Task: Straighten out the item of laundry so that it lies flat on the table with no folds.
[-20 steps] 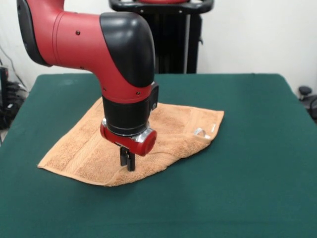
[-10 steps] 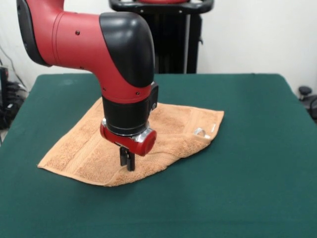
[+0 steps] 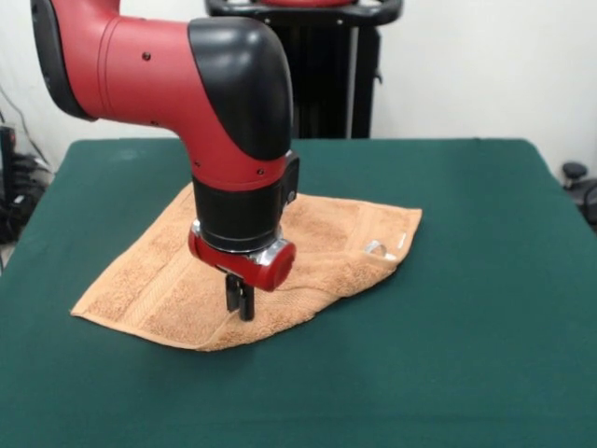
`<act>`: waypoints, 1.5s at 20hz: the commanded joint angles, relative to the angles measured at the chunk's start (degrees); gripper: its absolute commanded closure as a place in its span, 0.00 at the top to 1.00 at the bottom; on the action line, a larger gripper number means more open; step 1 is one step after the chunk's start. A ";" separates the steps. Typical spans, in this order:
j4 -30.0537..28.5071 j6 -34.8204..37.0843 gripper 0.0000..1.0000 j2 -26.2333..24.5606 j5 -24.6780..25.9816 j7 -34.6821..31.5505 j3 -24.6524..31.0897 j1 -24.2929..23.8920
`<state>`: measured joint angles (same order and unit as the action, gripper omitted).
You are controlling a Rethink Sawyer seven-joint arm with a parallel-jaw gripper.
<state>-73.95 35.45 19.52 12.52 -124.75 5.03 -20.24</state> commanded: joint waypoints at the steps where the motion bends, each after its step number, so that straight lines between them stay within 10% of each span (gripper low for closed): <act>1: 5.97 10.71 0.00 0.21 -0.75 0.37 2.48 4.06; 17: 22.60 10.61 0.00 -12.11 -1.40 -5.37 1.97 7.91; 30: 20.96 2.01 0.00 -15.96 -0.57 -10.09 -1.44 9.16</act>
<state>-53.08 44.74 9.77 12.02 -124.75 2.59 -13.13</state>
